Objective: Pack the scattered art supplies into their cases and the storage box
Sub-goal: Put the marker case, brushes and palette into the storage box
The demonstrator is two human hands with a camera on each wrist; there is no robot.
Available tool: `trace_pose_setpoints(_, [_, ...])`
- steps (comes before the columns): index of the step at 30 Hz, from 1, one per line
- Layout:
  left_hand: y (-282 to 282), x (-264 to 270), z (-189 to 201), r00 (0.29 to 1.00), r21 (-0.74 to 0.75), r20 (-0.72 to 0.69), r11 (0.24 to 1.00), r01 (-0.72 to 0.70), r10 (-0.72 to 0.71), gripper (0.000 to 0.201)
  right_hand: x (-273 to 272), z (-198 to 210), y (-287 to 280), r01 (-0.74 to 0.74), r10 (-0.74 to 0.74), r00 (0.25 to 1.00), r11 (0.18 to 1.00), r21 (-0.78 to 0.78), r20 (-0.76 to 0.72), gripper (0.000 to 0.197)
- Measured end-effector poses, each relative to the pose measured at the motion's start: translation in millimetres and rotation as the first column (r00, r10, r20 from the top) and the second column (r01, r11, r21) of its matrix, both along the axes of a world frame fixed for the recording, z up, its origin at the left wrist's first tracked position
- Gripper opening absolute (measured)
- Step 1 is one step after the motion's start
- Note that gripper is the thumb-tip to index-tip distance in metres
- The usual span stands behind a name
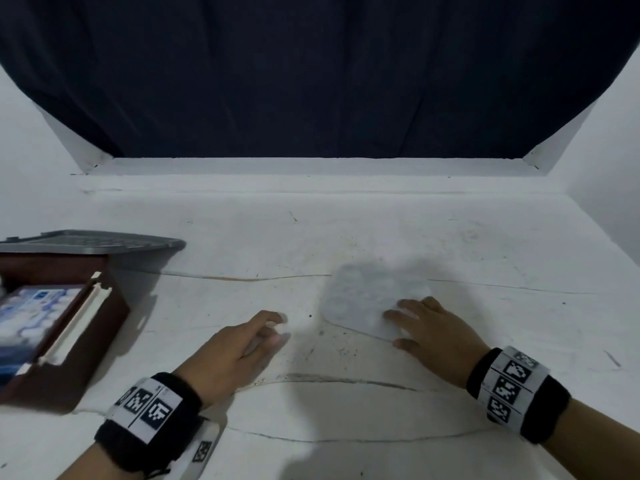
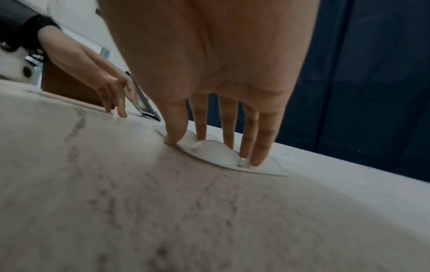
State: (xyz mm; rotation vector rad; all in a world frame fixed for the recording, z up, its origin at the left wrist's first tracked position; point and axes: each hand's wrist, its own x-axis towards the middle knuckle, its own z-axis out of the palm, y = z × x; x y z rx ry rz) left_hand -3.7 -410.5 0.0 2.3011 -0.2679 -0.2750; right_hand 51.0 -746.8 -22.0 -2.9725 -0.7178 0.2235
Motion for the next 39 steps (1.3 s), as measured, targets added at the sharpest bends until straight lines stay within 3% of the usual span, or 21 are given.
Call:
trace_pose_setpoints(4, [6,-10,5,0.994,-0.111,0.045,0.989,-0.099,0.104,0.024,-7,14,25,-0.071,0.031,0.973,0.983,0.167,0.23,0.032])
trace_pose_setpoints(6, [11,-18,10,0.978,-0.18,0.087,0.968,-0.174,0.192,0.023,-11,22,42,-0.103,-0.001,0.947,0.946,0.306,0.32,0.035])
trace_pose_setpoints(9, [23,-32,21,0.938,-0.299,0.152,0.919,-0.257,0.311,0.027,-13,35,69,-0.099,-0.121,0.943,0.787,0.608,0.311,0.032])
trace_pose_setpoints(12, [42,-43,36,0.914,-0.371,0.193,0.889,-0.27,0.358,0.041,-15,50,101,0.005,-0.201,0.968,0.611,0.792,0.149,0.019])
trace_pose_setpoints(14, [59,-49,47,0.904,-0.386,0.215,0.882,-0.269,0.37,0.042,-22,58,125,0.076,-0.182,0.983,0.556,0.828,0.032,0.013])
trace_pose_setpoints(16, [78,-53,58,0.897,-0.398,0.239,0.88,-0.259,0.372,0.042,-30,65,151,0.081,-0.16,0.987,0.541,0.837,0.007,0.016])
trace_pose_setpoints(23, [168,-72,89,0.871,-0.445,0.307,0.867,-0.224,0.383,0.037,-60,102,260,-0.035,-0.227,0.962,0.443,0.896,0.15,0.022])
trace_pose_setpoints(28, [256,-84,109,0.862,-0.451,0.359,0.875,-0.175,0.357,0.039,-80,129,353,-0.238,-0.219,0.893,0.51,0.827,0.393,0.025])
trace_pose_setpoints(33, [345,-87,119,0.827,-0.437,0.416,0.881,-0.182,0.377,0.039,-89,151,421,-0.36,-0.083,0.863,0.589,0.724,0.497,0.028])
trace_pose_setpoints(39, [444,-68,141,0.797,-0.284,0.492,0.93,-0.235,0.352,0.034,-87,165,489,-0.502,0.253,0.781,0.797,0.334,0.571,0.029])
